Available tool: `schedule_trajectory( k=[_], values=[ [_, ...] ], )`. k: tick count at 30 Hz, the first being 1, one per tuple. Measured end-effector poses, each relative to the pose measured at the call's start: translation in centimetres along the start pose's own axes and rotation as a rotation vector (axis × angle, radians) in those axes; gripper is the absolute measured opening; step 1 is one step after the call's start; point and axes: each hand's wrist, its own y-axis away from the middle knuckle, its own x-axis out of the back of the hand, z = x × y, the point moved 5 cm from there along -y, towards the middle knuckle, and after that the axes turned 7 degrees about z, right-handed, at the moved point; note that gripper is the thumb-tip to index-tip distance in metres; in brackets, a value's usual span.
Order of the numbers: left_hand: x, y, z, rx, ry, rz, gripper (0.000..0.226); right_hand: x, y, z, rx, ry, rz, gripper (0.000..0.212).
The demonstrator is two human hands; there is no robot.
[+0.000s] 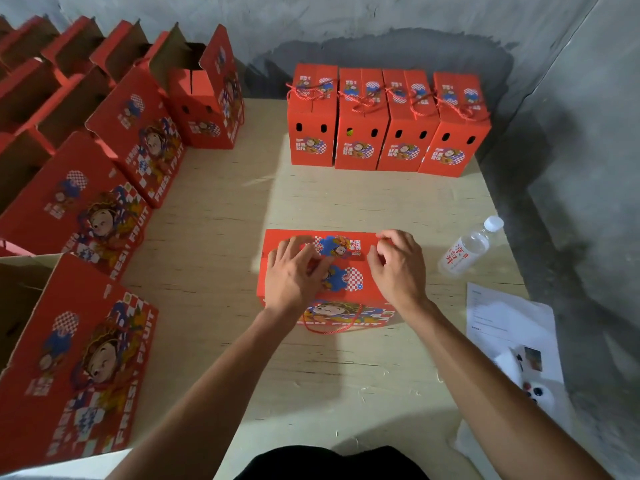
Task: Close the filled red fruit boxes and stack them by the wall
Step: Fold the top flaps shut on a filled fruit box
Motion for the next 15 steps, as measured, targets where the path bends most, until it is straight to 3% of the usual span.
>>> schedule_trajectory(
  k=[3,6,15],
  values=[
    [-1.5,-0.3,-0.4,0.023,-0.096,-0.211,0.041,-1.5,-0.3,-0.2,0.014,0.076,-0.216,0.02],
    [-2.4,-0.1,-0.6,0.043,-0.2,-0.314,0.07,-1.9,-0.2,-0.1,0.011,0.073,-0.276,0.026],
    [-2.4,-0.9,-0.6,0.036,-0.246,-0.445,0.063,-1.6,-1.6,-1.5,-0.005,0.352,-0.359,0.049]
  ],
)
